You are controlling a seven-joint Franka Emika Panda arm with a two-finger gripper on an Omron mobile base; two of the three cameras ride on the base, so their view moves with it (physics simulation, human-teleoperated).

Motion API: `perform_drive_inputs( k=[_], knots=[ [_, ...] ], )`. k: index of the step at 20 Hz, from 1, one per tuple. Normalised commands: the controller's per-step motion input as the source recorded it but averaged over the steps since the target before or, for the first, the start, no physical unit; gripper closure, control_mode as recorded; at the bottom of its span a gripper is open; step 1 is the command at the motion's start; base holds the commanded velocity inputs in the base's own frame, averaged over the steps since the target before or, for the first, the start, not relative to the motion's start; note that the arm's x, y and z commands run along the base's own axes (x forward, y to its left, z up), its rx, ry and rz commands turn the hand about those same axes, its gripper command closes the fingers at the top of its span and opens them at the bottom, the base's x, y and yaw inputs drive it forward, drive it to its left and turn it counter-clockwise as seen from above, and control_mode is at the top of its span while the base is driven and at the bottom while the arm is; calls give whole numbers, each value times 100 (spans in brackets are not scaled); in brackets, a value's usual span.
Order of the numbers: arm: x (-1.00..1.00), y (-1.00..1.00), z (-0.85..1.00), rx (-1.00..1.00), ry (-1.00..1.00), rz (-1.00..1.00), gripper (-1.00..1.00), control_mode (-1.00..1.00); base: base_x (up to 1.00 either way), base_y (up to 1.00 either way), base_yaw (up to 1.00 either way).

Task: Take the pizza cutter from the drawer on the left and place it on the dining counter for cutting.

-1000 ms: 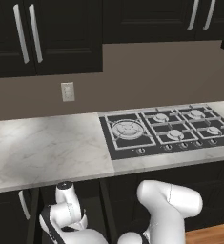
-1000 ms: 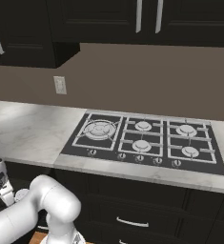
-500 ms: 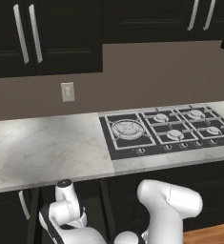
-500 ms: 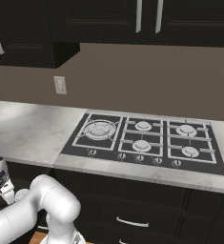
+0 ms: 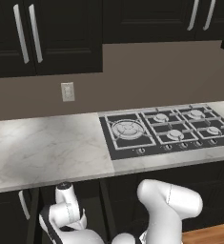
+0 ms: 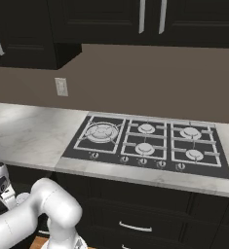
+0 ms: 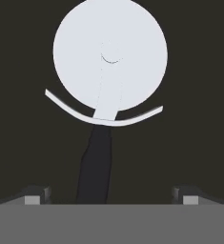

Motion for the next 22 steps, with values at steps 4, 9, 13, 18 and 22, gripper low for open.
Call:
perform_drive_inputs(
  k=[4, 9, 13, 18, 22],
  knots=[
    [0, 0, -15, 0, 0, 0, -100, -100, 0, 0, 0],
    [0, 0, -14, 0, 0, 0, -100, -100, 0, 0, 0],
    [0, 0, -16, 0, 0, 0, -100, -100, 0, 0, 0],
    [0, 0, -19, 0, 0, 0, -100, -100, 0, 0, 0],
    [0, 0, -7, 0, 0, 0, -100, -100, 0, 0, 0]
  ],
)
